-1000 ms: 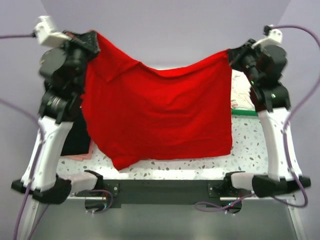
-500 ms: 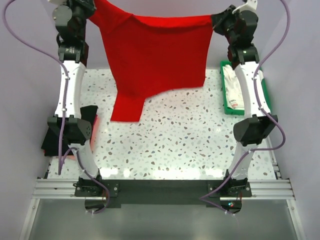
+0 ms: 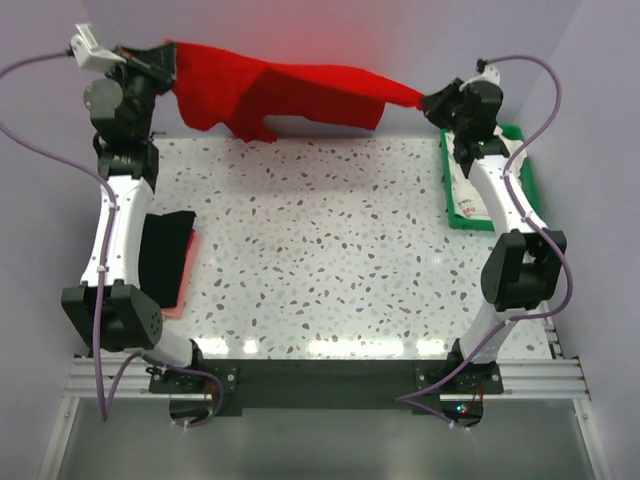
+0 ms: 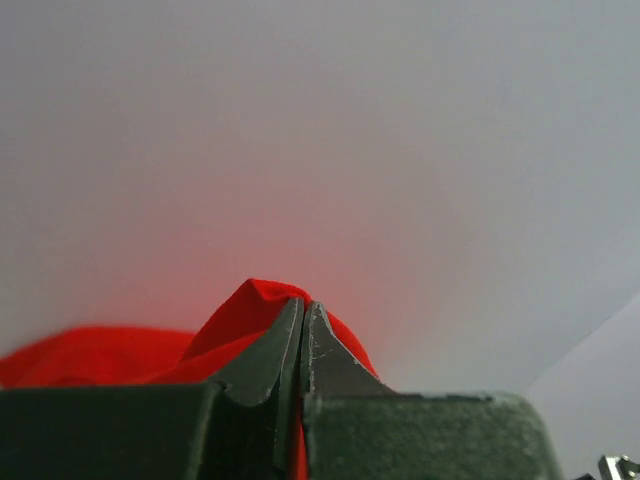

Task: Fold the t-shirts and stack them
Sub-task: Flatten the tshirt out, then fold the tshirt

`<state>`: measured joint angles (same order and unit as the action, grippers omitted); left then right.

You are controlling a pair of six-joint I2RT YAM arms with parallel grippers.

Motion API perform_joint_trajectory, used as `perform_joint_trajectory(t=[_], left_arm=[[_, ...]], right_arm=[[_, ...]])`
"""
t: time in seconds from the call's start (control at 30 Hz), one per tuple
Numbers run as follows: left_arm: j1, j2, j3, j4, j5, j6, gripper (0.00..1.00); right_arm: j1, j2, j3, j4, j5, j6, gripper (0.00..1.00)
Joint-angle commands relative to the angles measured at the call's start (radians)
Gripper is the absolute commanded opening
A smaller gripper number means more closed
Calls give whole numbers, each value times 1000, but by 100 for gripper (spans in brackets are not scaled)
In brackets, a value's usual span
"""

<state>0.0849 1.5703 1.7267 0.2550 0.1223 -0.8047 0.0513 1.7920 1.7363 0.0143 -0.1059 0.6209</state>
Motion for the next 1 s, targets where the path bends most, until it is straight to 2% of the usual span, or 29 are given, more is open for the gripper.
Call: perform_joint_trajectory(t=[0.0, 0.2, 0.5, 0.57, 0.8, 0.97], left_arm=[[9, -134, -305, 75, -3, -65, 0], [10, -379, -718, -23, -75, -125, 0], [-7, -631, -1091, -368, -108, -198, 0], [-28, -673, -1139, -413, -121, -202, 0], [-131, -890, -1276, -738, -266, -287, 0], [-152, -1036, -1325, -881, -276, -343, 0]], right_arm=[[-37, -34, -154, 7, -64, 62, 0], [-50, -80, -401, -82, -121, 76, 0], [-90, -174, -736, -208, -98, 46, 0], [-93, -229, -825, -208, -97, 51, 0], [-96, -433, -1030, -270, 1, 22, 0], [-116, -569, -1116, -356, 103, 14, 0]])
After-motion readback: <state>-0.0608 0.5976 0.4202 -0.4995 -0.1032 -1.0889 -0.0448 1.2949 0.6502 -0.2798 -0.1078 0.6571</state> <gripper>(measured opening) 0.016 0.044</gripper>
